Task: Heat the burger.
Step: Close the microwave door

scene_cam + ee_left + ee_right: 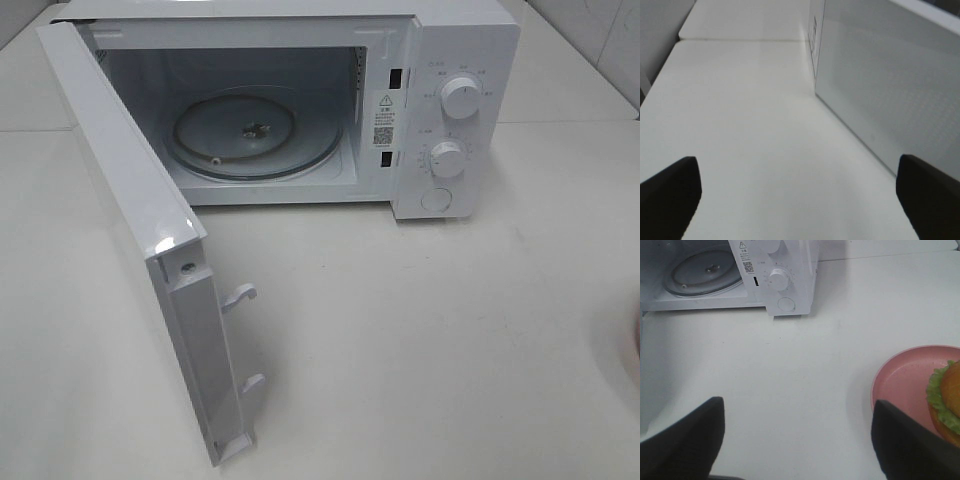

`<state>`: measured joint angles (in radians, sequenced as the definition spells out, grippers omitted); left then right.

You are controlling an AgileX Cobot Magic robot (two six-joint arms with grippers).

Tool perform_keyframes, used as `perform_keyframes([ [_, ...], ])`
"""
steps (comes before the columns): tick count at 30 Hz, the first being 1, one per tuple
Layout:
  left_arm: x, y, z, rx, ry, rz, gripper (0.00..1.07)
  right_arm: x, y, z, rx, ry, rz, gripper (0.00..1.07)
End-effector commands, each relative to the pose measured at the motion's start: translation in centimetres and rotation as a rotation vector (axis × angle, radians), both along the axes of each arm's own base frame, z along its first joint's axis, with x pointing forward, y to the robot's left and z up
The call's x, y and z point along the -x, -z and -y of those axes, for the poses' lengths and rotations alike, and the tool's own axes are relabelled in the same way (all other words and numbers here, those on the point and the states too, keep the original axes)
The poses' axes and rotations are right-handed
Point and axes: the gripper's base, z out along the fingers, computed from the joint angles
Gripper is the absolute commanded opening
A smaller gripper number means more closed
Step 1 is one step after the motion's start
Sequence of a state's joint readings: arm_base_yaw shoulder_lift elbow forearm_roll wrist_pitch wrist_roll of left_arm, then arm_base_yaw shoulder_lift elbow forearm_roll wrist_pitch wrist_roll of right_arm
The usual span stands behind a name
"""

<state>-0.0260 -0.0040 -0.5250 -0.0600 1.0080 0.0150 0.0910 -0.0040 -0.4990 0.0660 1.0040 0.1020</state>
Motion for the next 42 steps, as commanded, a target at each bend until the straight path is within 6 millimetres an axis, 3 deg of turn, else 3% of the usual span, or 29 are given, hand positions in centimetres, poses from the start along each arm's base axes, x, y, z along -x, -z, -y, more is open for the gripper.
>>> perform_keyframes([
  [1, -0.3, -1.6, 0.0, 0.020, -0.006, 0.108, 0.87, 0.4, 0.0, 0.0, 0.001, 0.001, 0.033, 0.76],
  [2, -0.3, -1.6, 0.0, 0.020, -0.006, 0.108, 0.87, 0.4, 0.0, 0.0, 0.001, 0.001, 0.033, 0.76],
  [4, -1.5, -2.2, 0.0, 0.023, -0.010, 0.120, 0.67, 0.4, 0.0, 0.0, 0.001, 0.001, 0.033, 0.76],
  [5, -1.5, -2.2, 0.0, 0.023, -0.010, 0.120, 0.67, 0.4, 0.0, 0.0, 0.001, 0.001, 0.033, 0.76],
  [7, -3.2, -2.8, 0.1, 0.030, -0.013, 0.124, 0.32, 0.4, 0.0, 0.0, 0.001, 0.001, 0.033, 0.76],
  [8, -3.2, -2.8, 0.1, 0.030, -0.013, 0.124, 0.32, 0.4, 0.0, 0.0, 0.001, 0.001, 0.033, 0.76],
  [9, -3.8, -2.9, 0.1, 0.030, -0.015, 0.122, 0.25, 0.4, 0.0, 0.0, 0.001, 0.001, 0.033, 0.76],
  [10, -4.9, -3.2, 0.1, 0.032, -0.018, 0.131, 0.07, 0.4, 0.0, 0.0, 0.001, 0.001, 0.033, 0.76],
  [11, -4.9, -3.2, 0.1, 0.032, -0.018, 0.131, 0.07, 0.4, 0.0, 0.0, 0.001, 0.001, 0.033, 0.76],
  [12, -5.4, -3.4, 0.1, 0.030, -0.019, 0.139, 0.00, 0.4, 0.0, 0.0, 0.001, 0.001, 0.033, 0.76],
  [13, -6.4, -3.6, 0.0, 0.025, -0.023, 0.162, 0.00, 0.4, 0.0, 0.0, 0.001, 0.001, 0.033, 0.76],
  [16, -7.0, -3.6, 0.0, 0.026, -0.026, 0.183, 0.00, 0.4, 0.0, 0.0, 0.001, 0.001, 0.033, 0.76],
  [18, -9.4, -2.7, -0.1, 0.034, -0.043, 0.283, 0.00, 0.4, 0.0, 0.0, 0.001, 0.001, 0.033, 0.76],
  [21, -9.9, -2.4, -0.1, 0.035, -0.047, 0.305, 0.00, 0.4, 0.0, 0.0, 0.001, 0.001, 0.033, 0.76],
  [23, -11.7, -0.6, -0.2, 0.038, -0.066, 0.402, 0.00, 0.4, 0.0, 0.0, -0.002, 0.000, 0.032, 0.76],
  [26, -12.7, 0.9, -0.3, 0.038, -0.078, 0.440, 0.00, 0.4, 0.0, 0.0, -0.002, 0.000, 0.032, 0.76],
  [37, -17.3, 5.0, -0.4, 0.081, -0.116, 0.266, 0.00, 0.4, 0.0, 0.0, -0.002, 0.000, 0.032, 0.76],
  [42, -18.4, 6.4, -0.1, 0.051, -0.075, 0.199, 0.00, 0.4, 0.0, 0.0, -0.002, 0.000, 0.032, 0.76],
])
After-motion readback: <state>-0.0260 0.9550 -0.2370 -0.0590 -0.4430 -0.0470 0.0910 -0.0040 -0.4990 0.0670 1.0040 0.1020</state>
